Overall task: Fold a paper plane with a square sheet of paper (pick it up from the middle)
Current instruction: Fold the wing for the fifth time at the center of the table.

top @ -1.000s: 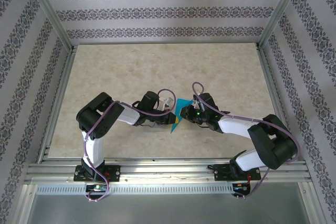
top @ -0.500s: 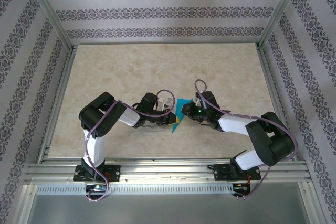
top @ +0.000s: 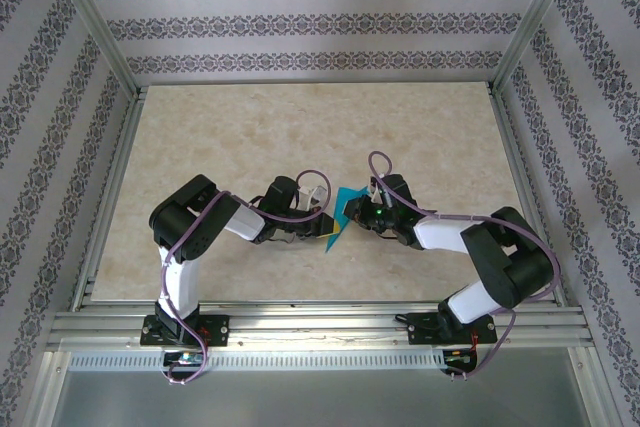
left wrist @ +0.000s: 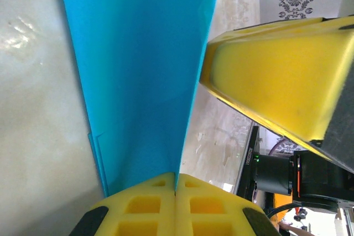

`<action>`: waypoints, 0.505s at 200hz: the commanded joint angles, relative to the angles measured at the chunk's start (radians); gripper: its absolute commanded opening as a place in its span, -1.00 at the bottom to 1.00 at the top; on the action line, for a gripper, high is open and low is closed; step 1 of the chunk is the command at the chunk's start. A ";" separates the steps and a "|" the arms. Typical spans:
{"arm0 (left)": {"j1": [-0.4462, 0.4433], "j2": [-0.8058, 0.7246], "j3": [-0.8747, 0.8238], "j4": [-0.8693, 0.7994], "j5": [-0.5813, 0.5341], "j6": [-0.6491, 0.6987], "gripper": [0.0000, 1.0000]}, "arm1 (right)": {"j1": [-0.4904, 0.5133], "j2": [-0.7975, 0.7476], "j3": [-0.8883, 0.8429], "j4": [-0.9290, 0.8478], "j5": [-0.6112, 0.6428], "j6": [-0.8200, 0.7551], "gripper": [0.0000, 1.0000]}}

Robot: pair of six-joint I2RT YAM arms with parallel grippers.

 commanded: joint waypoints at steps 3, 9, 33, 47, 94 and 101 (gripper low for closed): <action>0.020 0.036 0.004 -0.072 0.003 -0.001 -1.00 | -0.013 0.015 0.020 0.043 -0.025 0.008 -0.70; 0.020 0.035 0.004 -0.075 0.004 0.001 -1.00 | -0.013 0.012 0.022 0.043 -0.023 0.007 -0.70; 0.021 0.036 0.015 -0.112 0.003 0.009 -1.00 | -0.014 0.021 0.047 0.043 -0.054 0.001 -0.70; 0.021 0.039 0.022 -0.130 0.004 0.009 -1.00 | -0.014 0.030 0.053 0.042 -0.046 0.001 -0.70; 0.024 0.041 0.032 -0.170 -0.006 0.007 -1.00 | -0.027 0.070 0.065 0.033 -0.043 -0.002 -0.71; 0.024 0.041 0.032 -0.173 -0.008 0.005 -1.00 | -0.031 0.073 0.068 0.030 -0.047 -0.003 -0.72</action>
